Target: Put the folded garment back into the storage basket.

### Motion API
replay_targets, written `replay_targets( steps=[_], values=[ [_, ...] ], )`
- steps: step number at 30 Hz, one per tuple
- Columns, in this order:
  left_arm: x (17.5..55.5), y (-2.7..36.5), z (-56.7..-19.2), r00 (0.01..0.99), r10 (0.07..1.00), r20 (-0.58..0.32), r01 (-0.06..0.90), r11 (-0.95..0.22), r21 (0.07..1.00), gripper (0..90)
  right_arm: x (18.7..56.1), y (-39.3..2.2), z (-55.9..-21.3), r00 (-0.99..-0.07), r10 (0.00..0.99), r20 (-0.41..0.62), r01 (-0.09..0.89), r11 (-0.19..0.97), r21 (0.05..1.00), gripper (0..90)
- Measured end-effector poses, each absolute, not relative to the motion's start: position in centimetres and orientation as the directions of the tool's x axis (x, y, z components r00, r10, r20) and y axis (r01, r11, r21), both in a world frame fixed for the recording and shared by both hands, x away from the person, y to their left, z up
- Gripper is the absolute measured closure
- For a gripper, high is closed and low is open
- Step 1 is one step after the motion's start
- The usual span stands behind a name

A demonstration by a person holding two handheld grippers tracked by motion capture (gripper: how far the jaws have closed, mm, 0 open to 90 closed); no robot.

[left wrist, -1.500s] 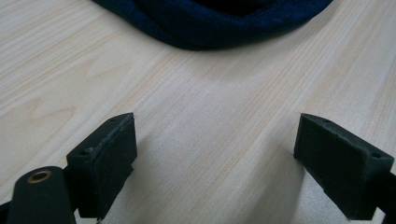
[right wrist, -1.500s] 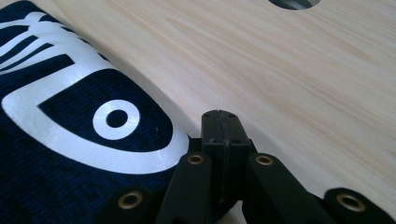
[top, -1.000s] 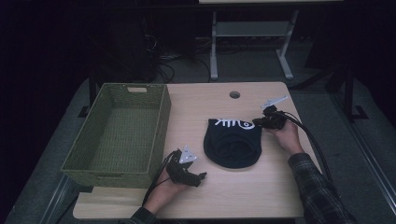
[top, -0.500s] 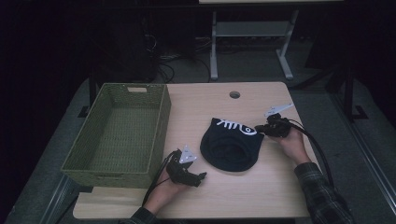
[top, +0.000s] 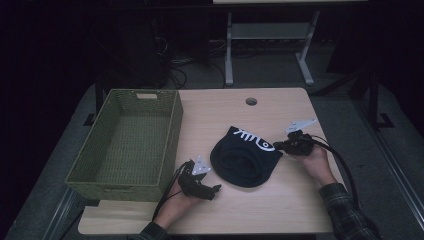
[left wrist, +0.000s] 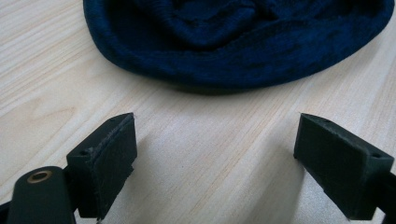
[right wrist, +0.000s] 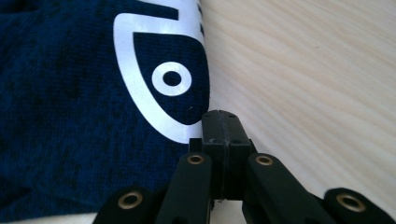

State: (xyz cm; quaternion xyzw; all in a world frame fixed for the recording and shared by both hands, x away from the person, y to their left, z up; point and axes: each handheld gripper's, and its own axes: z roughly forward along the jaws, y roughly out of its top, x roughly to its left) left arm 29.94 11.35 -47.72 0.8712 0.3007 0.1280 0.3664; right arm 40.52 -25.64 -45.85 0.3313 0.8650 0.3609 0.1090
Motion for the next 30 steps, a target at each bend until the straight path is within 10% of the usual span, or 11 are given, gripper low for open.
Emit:
replay_targets(
  steps=[20, 30],
  values=[
    [30.0, 11.4, -47.8, 0.789, 0.615, 0.002, 0.428, -0.552, 0.715, 12.2, 36.2, -27.1, -44.6, -0.738, 0.671, 0.066, 0.488, 0.465, 0.739, 89.7],
    [29.9, 11.4, -47.8, 0.788, 0.616, 0.001, 0.429, -0.55, 0.717, 12.1, 33.6, -29.1, -44.2, -0.681, 0.729, 0.064, 0.512, 0.412, 0.754, 67.7]
  ],
)
